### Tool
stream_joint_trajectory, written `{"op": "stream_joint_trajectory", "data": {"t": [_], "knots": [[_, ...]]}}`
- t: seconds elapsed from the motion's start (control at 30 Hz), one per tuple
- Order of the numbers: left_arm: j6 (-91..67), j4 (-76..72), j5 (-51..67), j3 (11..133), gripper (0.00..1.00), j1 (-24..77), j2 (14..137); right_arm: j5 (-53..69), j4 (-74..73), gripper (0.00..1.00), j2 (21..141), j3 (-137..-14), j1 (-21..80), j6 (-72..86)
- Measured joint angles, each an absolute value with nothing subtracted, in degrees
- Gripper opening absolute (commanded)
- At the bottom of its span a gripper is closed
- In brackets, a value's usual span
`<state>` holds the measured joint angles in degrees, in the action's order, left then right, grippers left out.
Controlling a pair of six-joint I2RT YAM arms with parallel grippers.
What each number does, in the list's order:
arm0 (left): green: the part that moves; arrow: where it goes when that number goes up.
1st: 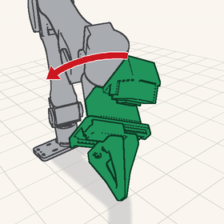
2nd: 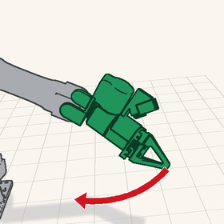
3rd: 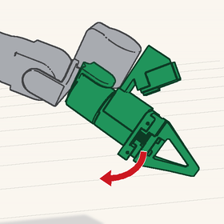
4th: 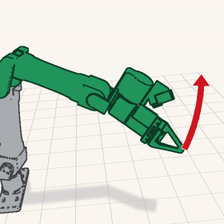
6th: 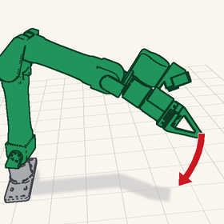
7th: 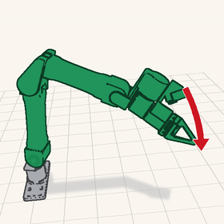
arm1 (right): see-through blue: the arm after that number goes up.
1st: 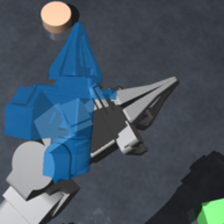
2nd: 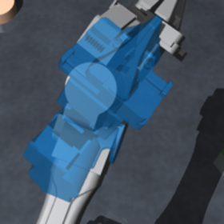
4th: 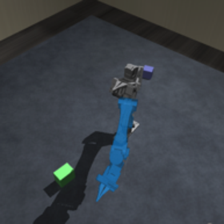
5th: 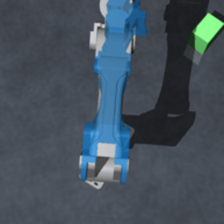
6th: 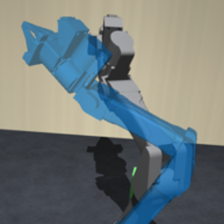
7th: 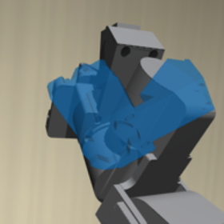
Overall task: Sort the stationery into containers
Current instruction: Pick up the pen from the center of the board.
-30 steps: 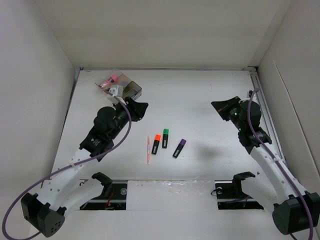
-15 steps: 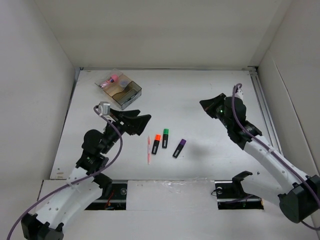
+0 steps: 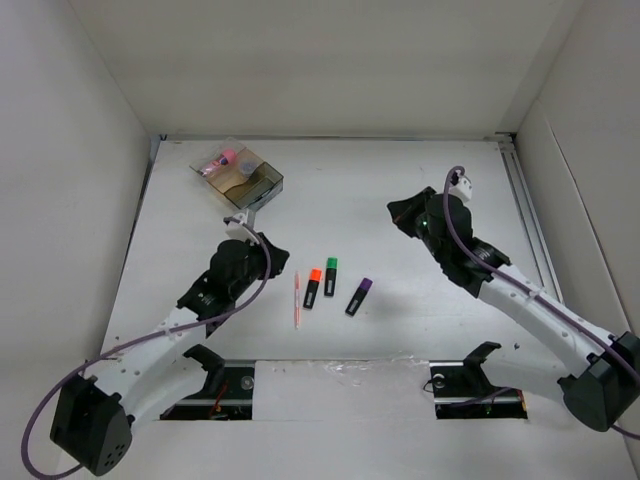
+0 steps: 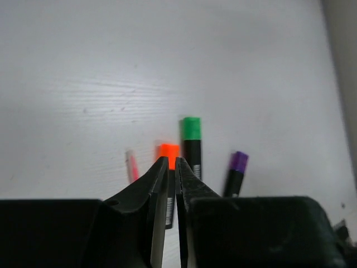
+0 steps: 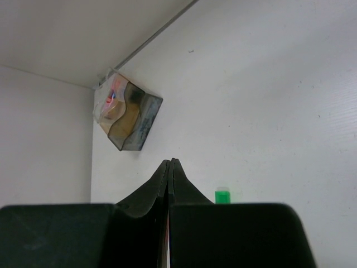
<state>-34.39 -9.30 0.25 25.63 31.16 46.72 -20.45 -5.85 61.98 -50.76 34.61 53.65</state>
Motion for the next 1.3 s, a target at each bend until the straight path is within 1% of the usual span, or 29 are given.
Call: {"op": "stream_joint_trajectory", "data": {"t": [0.03,0.07,0.1,0.17,0.23,0.27,0.33,0.37,0.47,0.57,0.63,0.73,0.87,0.9,0.97,1.03,1.07,1.17,1.2,1.23,1.3], "knots": [[-34.4,-7.6,-0.8,25.6,0.09,31.2,48.1,-20.7,-5.8,0.0,62.1,-50.4,34.9,53.7],[-34.4,-5.8,-2.1,25.7,0.15,31.4,49.6,-21.0,-5.8,0.0,62.3,-50.2,35.1,53.8],[-34.4,-4.0,-3.6,25.7,0.19,32.0,51.3,-21.3,-5.7,0.0,62.7,-50.1,35.3,53.8],[-35.1,-0.2,-7.3,26.0,0.24,35.4,54.1,-21.8,-5.6,0.01,63.8,-49.8,35.4,53.8],[-36.4,3.9,-12.1,27.8,0.25,41.9,57.5,-22.2,-5.6,0.12,65.0,-49.8,35.4,53.8],[-36.9,5.9,-14.0,29.4,0.25,45.1,59.7,-22.4,-5.6,0.24,65.6,-49.8,35.3,54.0],[-38.6,8.6,-18.3,33.1,0.28,50.7,64.2,-22.5,-5.6,0.32,66.5,-49.8,35.4,54.0],[-39.4,9.1,-20.0,34.6,0.28,52.8,66.0,-22.5,-5.6,0.36,66.8,-49.8,35.5,54.0],[-41.1,10.2,-22.9,36.2,0.3,56.2,68.7,-22.6,-5.6,0.36,66.7,-49.8,35.7,54.0],[-42.5,12.1,-24.3,36.2,0.28,56.5,69.8,-22.8,-5.6,0.32,65.9,-49.8,35.7,53.8],[-43.5,12.8,-24.9,36.2,0.27,56.5,69.9,-23.0,-5.6,0.25,65.1,-49.7,35.7,53.8],[-44.5,13.3,-25.5,36.2,0.27,56.5,70.4,-23.2,-5.6,0.17,64.5,-49.7,35.7,53.7],[-45.3,13.6,-25.6,36.2,0.27,56.5,72.6,-22.9,-5.6,0.11,64.5,-49.7,35.7,53.7],[-45.4,13.6,-25.5,36.2,0.25,56.5,73.4,-23.0,-5.6,0.09,64.5,-49.7,35.7,53.7],[-45.6,13.7,-25.3,36.1,0.25,56.5,74.7,-23.0,-5.6,0.09,64.5,-49.7,35.7,53.7],[-45.6,13.7,-25.3,36.1,0.25,56.5,75.5,-22.9,-5.6,0.11,64.5,-49.7,35.7,53.8],[-45.6,13.6,-25.3,36.1,0.25,56.5,75.7,-22.8,-5.6,0.15,64.5,-49.7,35.7,53.8],[-45.8,13.4,-25.3,36.1,0.2,56.5,77.0,-22.8,-5.6,0.19,64.5,-49.7,35.7,53.8],[-45.8,13.4,-25.3,36.1,0.15,56.5,77.9,-22.7,-5.6,0.22,64.4,-49.7,35.7,53.8],[-45.9,13.3,-25.3,36.1,0.12,56.5,78.8,-22.5,-5.6,0.23,64.4,-49.7,35.7,53.8],[-46.0,13.2,-26.3,36.7,0.04,56.5,80.2,-22.1,-5.6,0.25,64.4,-49.7,35.7,53.7]]}}
